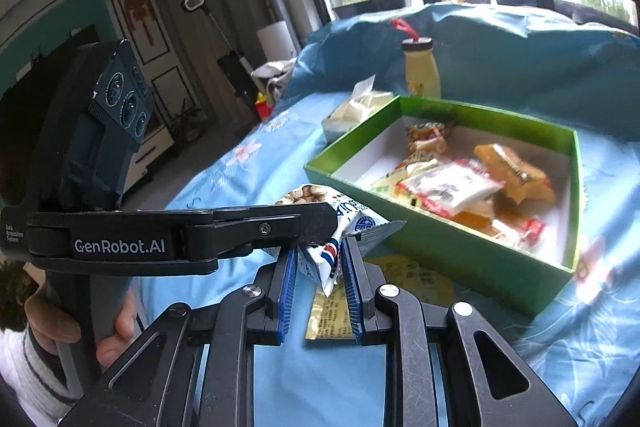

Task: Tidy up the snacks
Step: 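Lift the Dusk bag and carry it over the green box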

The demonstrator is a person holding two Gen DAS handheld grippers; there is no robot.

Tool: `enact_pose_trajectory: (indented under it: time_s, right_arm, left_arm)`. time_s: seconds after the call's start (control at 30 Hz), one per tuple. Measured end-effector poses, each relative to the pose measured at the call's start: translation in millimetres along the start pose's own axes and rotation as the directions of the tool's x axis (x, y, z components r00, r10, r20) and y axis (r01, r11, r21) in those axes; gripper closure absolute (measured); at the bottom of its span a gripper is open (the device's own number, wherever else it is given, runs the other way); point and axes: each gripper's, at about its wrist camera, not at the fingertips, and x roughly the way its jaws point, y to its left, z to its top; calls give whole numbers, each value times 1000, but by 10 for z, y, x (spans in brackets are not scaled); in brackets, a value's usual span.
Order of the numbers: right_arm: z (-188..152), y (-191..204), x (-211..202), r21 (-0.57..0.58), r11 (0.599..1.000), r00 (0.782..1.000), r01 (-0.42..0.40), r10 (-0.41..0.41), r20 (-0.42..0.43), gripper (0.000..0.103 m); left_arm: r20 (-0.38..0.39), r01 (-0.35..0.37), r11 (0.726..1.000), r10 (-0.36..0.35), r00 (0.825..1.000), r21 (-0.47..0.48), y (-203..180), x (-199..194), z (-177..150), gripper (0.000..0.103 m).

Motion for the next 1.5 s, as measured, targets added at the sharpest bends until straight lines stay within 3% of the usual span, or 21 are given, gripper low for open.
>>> enact_pose_trajectory:
  time_s: [0.63,1.5]
  right_arm:
    - [271,-424,-172,49,996,994,69,-73,82,78]
    - [524,-1008,354,87,991,994,99,-103,42,78]
  left_arm:
    - [-1,25,995,-25,1000,95,-357,341,446,55]
    - [-48,4,996,0,999,90,-167,1047,876,54]
